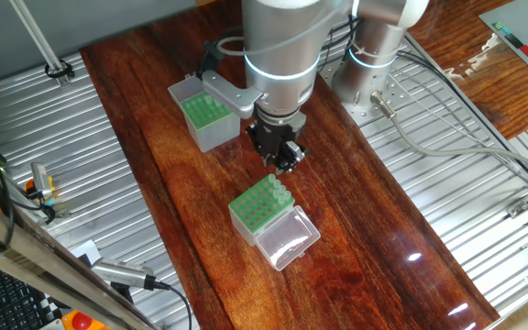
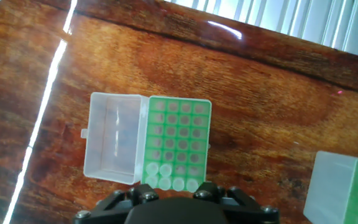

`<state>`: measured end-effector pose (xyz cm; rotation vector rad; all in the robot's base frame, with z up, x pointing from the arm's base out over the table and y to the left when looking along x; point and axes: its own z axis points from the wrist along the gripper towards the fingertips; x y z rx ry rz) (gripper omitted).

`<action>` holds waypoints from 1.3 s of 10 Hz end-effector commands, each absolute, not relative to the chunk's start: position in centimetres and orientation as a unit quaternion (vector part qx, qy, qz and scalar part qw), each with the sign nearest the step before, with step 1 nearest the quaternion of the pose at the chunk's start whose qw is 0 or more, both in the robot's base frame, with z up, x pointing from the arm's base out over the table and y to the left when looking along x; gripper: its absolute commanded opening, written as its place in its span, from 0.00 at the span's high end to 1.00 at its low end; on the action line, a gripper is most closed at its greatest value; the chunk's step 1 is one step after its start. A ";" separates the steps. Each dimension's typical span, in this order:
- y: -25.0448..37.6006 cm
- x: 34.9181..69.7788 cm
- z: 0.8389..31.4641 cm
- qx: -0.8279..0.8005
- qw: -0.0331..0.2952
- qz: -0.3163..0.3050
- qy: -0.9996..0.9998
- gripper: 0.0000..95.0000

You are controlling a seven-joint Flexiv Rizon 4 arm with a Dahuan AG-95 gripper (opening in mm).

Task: Transfer all large pipette tips from one holder to another

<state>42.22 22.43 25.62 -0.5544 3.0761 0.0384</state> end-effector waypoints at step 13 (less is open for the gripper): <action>12.4 42.8 26.4 -0.080 0.011 0.012 0.997 0.80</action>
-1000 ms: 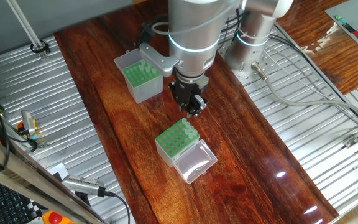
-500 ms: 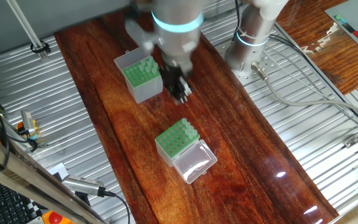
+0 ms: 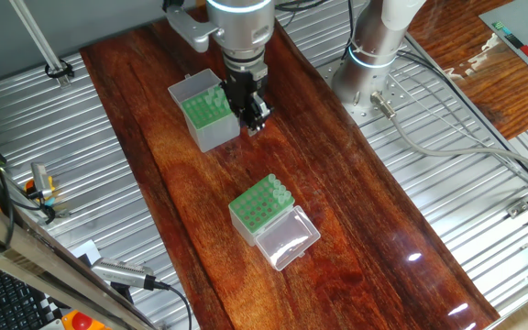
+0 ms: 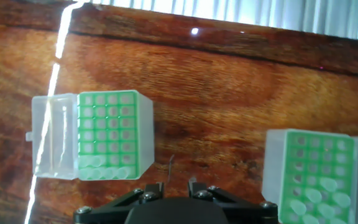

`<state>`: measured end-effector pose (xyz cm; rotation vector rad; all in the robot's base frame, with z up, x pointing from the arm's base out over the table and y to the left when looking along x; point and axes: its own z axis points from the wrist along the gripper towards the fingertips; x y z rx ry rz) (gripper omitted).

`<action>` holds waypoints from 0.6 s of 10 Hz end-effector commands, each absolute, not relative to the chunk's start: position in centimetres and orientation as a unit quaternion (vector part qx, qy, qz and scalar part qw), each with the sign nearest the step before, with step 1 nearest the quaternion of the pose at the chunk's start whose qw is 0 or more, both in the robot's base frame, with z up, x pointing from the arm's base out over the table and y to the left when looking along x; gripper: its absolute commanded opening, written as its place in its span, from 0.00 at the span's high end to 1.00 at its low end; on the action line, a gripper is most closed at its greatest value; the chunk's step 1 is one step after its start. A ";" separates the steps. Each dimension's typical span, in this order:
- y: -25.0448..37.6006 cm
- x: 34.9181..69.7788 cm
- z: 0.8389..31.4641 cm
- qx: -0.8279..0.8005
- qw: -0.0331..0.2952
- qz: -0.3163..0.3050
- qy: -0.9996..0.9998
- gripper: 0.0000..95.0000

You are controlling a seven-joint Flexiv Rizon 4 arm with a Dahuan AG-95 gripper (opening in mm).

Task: Transfer all large pipette tips from one holder to another

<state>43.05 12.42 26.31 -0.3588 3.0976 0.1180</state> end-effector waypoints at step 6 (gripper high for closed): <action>4.0 45.3 25.1 -0.157 0.010 0.024 0.987 0.80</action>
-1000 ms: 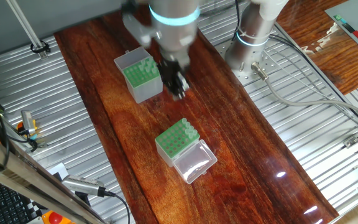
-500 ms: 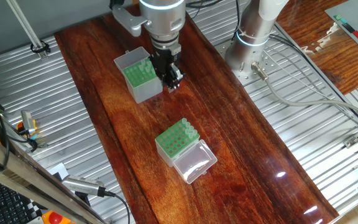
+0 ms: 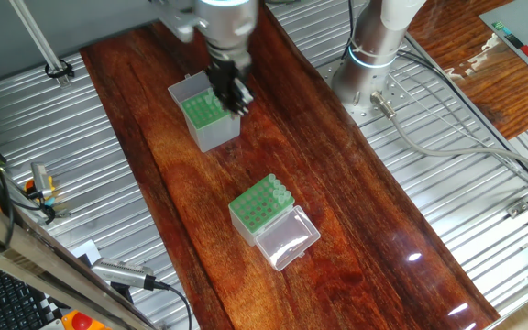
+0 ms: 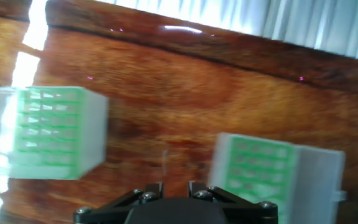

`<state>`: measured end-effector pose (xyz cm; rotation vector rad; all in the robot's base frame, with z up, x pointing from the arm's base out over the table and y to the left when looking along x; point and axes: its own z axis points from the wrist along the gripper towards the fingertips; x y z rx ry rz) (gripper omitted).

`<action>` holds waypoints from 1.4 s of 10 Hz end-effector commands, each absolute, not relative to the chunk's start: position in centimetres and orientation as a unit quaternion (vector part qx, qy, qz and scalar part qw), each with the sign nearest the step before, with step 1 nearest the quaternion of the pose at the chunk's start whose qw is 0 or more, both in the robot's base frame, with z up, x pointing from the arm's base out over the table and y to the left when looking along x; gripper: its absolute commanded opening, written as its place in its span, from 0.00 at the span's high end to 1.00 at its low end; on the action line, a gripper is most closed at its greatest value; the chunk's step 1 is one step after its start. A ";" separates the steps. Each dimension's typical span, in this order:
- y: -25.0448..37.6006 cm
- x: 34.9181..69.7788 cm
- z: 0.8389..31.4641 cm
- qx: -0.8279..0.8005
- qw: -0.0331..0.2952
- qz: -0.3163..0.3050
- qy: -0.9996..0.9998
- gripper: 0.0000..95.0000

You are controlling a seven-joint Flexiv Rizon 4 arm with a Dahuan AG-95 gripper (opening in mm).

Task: Transfer all large pipette tips from one holder to another

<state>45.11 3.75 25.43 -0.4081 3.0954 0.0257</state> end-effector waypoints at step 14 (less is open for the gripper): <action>-3.3 45.7 24.8 -0.150 0.002 0.015 0.989 0.80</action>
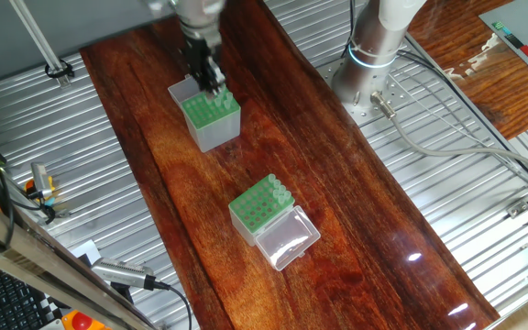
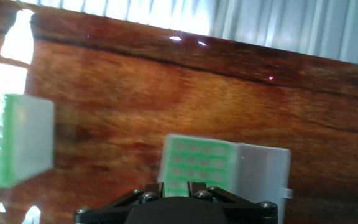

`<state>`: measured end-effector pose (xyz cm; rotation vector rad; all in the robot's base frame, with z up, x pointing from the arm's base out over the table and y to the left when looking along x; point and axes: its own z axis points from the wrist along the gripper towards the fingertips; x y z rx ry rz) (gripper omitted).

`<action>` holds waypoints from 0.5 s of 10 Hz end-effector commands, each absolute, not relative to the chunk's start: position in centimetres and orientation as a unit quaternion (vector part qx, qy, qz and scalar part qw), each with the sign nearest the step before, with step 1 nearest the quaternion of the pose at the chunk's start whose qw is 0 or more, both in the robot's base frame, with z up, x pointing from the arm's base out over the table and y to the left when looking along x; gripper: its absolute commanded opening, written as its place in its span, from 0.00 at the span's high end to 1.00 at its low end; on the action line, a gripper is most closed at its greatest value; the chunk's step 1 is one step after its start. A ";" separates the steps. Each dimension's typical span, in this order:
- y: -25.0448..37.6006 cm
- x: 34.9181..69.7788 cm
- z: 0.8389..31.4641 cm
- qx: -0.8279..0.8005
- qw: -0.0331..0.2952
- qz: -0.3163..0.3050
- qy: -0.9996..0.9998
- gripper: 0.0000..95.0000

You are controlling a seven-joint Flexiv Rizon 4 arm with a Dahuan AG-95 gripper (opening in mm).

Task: Transfer all large pipette tips from one holder to another

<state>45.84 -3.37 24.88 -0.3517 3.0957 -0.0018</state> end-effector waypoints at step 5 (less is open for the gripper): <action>-3.3 45.7 24.8 -0.049 0.026 0.011 0.998 0.80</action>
